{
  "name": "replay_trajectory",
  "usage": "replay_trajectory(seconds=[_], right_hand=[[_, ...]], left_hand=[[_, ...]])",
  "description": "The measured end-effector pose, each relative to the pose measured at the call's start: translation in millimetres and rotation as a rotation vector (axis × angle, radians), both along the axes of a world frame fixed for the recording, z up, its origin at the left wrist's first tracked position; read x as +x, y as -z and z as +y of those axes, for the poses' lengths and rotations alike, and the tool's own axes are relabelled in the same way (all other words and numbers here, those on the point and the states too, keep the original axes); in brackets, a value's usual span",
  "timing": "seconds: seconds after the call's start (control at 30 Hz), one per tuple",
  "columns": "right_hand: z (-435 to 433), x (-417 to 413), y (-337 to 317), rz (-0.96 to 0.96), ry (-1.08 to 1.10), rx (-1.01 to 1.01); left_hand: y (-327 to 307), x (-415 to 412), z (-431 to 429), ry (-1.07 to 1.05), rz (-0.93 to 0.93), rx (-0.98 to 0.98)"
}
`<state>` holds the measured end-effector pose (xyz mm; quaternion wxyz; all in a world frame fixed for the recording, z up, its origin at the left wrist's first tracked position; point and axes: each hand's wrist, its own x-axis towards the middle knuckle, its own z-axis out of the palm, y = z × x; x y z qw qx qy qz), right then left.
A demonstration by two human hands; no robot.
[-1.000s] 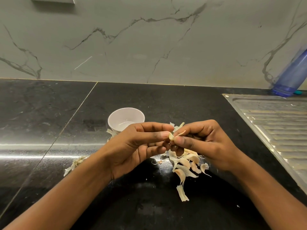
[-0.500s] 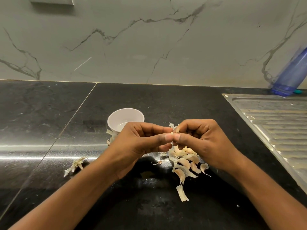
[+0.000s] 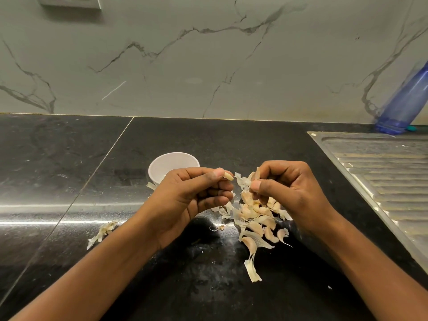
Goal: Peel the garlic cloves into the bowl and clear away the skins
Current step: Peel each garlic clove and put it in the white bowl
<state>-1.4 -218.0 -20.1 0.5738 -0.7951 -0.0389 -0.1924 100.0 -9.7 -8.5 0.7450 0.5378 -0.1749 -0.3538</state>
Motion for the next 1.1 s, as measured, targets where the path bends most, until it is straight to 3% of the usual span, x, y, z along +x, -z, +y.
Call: replay_trajectory(seconds=[0.4,0.8,1.1], right_hand=[[7.1,-3.1,8.3,-0.009,-0.148,-0.418],[14.1,-0.6,7.9,-0.173,0.152,-0.424],[10.3,3.2,12.2,-0.161,0.106,-0.436]], left_hand=[[3.9,7.2,2.2,-0.031,-0.055,0.035],[12.9,3.6,1.8,-0.084,-0.238,0.093],[15.1,1.8,0.9,-0.06,-0.334,0.109]])
